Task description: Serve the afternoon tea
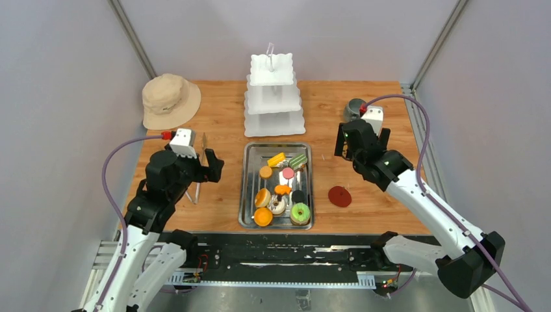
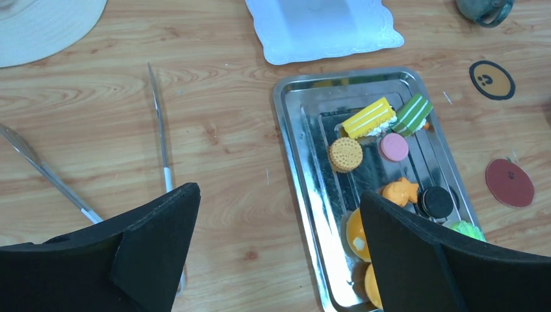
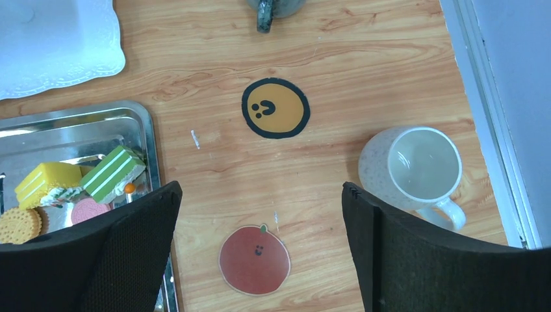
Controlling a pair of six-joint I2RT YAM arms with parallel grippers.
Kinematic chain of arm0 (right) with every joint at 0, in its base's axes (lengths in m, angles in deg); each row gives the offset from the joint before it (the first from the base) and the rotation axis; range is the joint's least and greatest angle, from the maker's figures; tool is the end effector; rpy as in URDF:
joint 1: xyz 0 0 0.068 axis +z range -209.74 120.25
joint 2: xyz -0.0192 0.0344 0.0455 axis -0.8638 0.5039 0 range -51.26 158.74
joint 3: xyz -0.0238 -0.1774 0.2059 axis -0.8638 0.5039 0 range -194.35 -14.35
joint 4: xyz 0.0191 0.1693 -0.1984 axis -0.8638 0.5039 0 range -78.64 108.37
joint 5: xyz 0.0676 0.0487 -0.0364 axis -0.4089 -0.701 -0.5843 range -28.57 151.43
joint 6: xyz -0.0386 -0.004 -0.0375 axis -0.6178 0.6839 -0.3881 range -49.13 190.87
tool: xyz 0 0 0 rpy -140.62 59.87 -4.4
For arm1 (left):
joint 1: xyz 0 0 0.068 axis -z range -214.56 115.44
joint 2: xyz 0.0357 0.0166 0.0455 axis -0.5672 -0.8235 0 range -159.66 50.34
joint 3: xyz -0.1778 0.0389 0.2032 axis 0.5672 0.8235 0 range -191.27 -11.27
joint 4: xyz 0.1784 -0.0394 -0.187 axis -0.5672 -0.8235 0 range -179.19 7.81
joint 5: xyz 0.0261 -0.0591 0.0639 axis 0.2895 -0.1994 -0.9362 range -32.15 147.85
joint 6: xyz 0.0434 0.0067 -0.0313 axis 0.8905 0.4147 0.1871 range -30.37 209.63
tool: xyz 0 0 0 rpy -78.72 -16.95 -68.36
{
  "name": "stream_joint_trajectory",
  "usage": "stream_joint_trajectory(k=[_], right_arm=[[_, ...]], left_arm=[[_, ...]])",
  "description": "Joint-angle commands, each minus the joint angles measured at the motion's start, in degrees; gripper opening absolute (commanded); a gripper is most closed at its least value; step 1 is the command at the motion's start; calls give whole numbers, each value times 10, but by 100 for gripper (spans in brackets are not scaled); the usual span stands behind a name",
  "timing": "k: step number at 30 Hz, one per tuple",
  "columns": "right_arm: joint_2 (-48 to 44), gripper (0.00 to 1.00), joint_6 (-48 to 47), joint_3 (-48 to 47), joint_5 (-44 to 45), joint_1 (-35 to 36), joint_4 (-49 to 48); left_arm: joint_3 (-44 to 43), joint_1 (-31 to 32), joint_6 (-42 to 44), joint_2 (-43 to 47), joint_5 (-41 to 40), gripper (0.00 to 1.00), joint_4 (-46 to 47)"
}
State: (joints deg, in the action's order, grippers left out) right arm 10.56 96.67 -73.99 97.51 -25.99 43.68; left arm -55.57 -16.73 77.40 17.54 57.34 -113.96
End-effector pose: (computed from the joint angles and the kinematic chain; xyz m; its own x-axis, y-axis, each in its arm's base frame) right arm 0.2006 0.1089 0.3386 -0.4436 0.1265 -0.8872 0.1639 0.9847 0.0584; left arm 0.1228 -0.0392 0.3261 -0.3855 -0.0985 -0.9174 0.2216 0.9553 -0.1957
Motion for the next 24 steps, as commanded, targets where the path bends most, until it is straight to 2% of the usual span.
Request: stream_joint_trajectory(k=[1, 12, 17, 20, 24], right_arm=[[15, 93, -3, -8, 30, 6, -12], [22, 93, -15, 0, 0, 6, -27], [23, 93, -17, 11, -29, 5, -41], [20, 93, -9, 21, -37, 6, -42], [20, 93, -3, 35, -52, 5, -51]], left_arm=[[-18, 2, -9, -12, -16, 98, 20], [-36, 2, -24, -73, -60, 98, 12], [-47, 2, -52, -116, -127, 98, -18], [-62, 1, -74, -168, -202, 98, -65], [-82, -13, -87, -259, -213, 98, -83]])
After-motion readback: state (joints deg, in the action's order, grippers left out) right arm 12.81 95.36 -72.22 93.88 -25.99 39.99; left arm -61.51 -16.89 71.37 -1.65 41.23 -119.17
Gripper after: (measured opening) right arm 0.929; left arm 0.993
